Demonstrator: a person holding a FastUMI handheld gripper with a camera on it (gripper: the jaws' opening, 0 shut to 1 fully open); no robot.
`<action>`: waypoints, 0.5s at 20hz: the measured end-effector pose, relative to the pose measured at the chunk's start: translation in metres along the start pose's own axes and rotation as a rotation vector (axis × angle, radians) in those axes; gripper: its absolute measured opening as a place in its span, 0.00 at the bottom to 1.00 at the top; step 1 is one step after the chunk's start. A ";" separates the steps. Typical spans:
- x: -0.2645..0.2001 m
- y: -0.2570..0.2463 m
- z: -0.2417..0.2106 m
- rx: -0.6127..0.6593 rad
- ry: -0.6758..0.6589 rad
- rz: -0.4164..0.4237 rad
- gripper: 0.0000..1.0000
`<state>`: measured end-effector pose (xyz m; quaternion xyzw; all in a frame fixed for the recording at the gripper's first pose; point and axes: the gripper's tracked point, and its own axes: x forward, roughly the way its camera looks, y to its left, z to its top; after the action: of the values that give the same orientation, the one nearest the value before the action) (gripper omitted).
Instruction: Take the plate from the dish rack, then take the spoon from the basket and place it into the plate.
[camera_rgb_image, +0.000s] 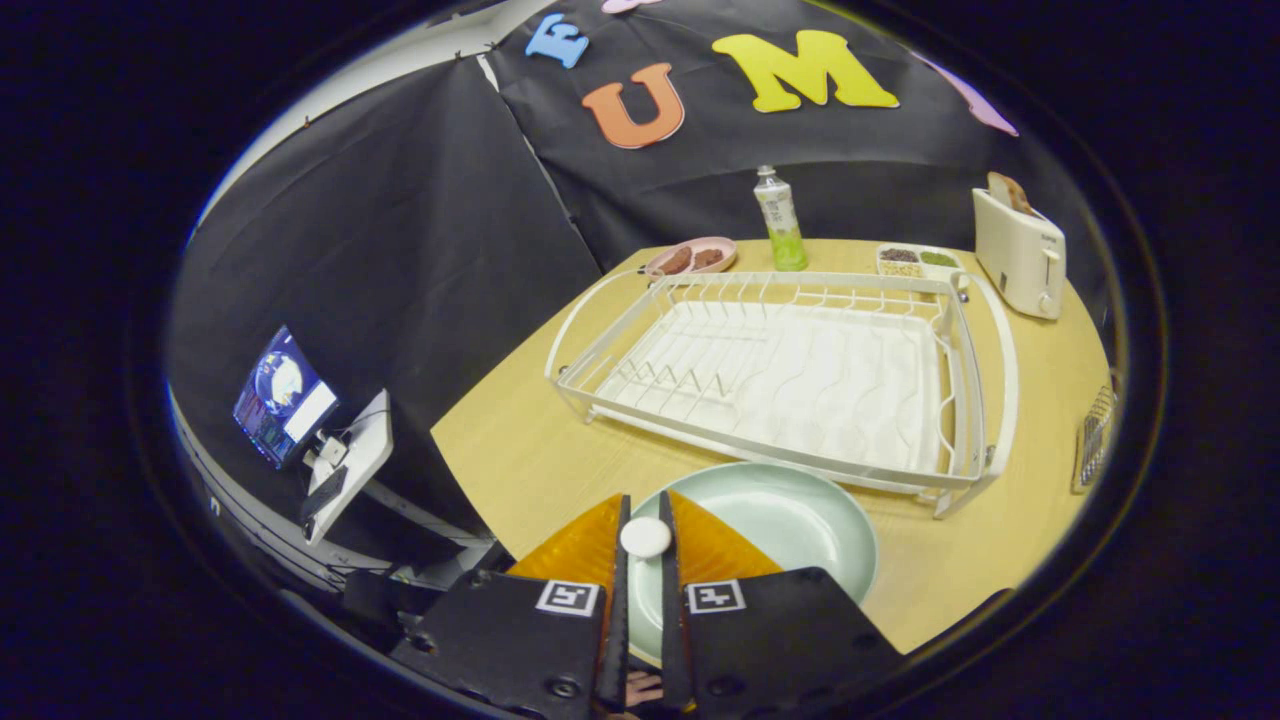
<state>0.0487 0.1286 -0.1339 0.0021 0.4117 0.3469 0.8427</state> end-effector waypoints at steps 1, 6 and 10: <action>0.000 0.003 0.004 -0.003 -0.009 0.000 0.24; -0.006 -0.008 0.017 -0.010 -0.063 -0.051 0.72; -0.017 -0.015 0.027 -0.003 -0.128 -0.110 0.97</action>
<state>0.0691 0.1147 -0.1088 0.0004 0.3561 0.2998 0.8850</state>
